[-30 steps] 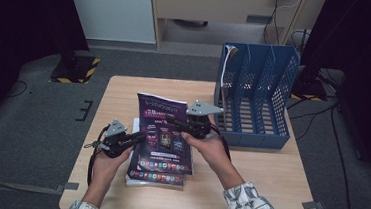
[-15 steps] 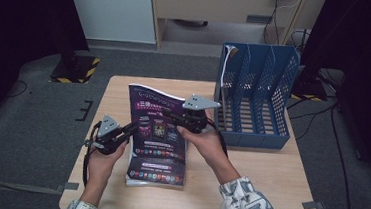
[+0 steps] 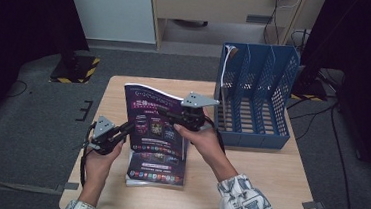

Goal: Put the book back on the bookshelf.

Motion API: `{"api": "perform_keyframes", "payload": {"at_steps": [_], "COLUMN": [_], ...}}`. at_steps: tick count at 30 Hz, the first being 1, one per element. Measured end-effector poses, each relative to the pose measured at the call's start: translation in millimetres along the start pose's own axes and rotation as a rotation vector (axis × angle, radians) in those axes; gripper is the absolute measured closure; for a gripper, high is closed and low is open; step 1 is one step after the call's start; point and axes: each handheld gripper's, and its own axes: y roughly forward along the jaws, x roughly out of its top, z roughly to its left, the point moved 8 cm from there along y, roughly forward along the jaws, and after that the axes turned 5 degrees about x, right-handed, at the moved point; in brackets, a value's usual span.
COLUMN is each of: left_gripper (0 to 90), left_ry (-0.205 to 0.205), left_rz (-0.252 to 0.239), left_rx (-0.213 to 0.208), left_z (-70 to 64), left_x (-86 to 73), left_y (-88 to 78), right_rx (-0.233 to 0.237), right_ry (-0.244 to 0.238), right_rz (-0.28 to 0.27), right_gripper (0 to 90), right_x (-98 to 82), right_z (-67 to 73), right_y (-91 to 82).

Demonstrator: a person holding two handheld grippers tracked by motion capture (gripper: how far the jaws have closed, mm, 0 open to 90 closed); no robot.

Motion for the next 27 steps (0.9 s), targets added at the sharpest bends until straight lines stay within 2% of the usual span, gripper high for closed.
{"api": "perform_keyframes", "payload": {"at_steps": [6,17,23,27], "left_gripper": [79.2,79.2,79.1,78.9], "left_ry": [-0.001,-0.008,-0.010,-0.013], "left_rz": [-0.005,-0.013,-0.013,-0.015], "left_rx": [0.002,0.000,-0.002,-0.002], "left_z": [-0.1,0.1,0.7,1.0], "left_x": [-0.7,-2.0,-2.2,-2.5], "left_y": [-0.3,-1.5,-1.6,-1.5], "right_rx": [0.020,0.052,0.045,0.026], "right_ry": [-0.002,0.005,-0.002,-0.018], "right_rz": [0.001,-0.029,-0.027,-0.021], "right_gripper": [69.5,71.1,81.0,82.2], "right_x": [4.0,5.5,5.9,6.0], "right_z": [1.1,2.6,2.4,3.5], "right_y": [1.7,4.2,3.5,4.1]}}
